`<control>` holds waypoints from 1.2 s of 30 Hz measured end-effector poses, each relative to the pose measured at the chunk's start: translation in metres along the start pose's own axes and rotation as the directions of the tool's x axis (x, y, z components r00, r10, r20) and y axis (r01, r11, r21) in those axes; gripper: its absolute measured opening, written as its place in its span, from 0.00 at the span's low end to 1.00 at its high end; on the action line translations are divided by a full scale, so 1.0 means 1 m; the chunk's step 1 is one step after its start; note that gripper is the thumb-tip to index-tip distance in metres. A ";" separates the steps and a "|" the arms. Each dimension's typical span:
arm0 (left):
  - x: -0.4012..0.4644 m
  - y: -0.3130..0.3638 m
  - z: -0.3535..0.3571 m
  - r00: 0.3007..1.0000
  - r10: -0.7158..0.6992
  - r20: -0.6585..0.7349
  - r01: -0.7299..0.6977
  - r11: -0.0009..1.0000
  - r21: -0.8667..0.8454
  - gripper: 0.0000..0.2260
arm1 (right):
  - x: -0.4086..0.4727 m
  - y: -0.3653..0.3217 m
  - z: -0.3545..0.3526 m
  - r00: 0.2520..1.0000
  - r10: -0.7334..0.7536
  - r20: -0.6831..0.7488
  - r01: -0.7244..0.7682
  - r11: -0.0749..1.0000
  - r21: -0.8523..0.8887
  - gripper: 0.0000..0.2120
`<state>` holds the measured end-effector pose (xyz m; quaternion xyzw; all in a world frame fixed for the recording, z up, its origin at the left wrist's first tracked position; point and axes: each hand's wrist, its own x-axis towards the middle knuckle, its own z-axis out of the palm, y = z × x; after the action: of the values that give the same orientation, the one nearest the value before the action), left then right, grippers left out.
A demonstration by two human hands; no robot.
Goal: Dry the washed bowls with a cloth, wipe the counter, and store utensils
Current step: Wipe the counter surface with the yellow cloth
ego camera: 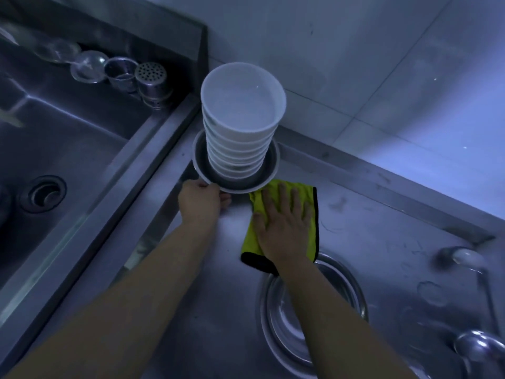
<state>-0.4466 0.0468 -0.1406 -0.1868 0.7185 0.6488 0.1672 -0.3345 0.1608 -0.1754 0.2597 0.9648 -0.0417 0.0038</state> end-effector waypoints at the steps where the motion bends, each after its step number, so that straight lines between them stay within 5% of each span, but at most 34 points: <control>1: -0.001 0.000 0.000 1.000 -0.005 -0.004 0.005 1.000 -0.006 0.12 | 0.004 0.002 0.000 1.000 0.012 0.008 -0.012 1.000 0.002 0.27; 8: -0.002 -0.002 -0.009 0.998 -0.052 0.018 0.052 0.999 -0.011 0.02 | 0.050 0.022 0.000 0.993 0.065 0.103 -0.071 0.996 0.058 0.26; 23: -0.011 -0.004 -0.012 0.998 -0.050 0.035 0.055 0.988 -0.147 0.09 | 0.082 0.047 -0.004 0.991 -0.129 0.025 0.131 0.990 -0.054 0.26; 29: -0.033 -0.010 0.008 0.997 -0.071 -0.024 0.063 0.964 -0.260 0.04 | 0.049 0.120 -0.011 0.996 -0.045 0.072 0.049 0.997 -0.052 0.27; 36: -0.089 -0.037 0.051 0.997 -0.080 0.021 0.082 0.984 -0.156 0.07 | 0.012 0.200 -0.021 0.994 0.100 0.036 -0.098 0.993 -0.062 0.31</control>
<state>-0.3507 0.0991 -0.1351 -0.2234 0.6560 0.6972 0.1837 -0.2441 0.3409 -0.1708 0.3063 0.9512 -0.0172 0.0326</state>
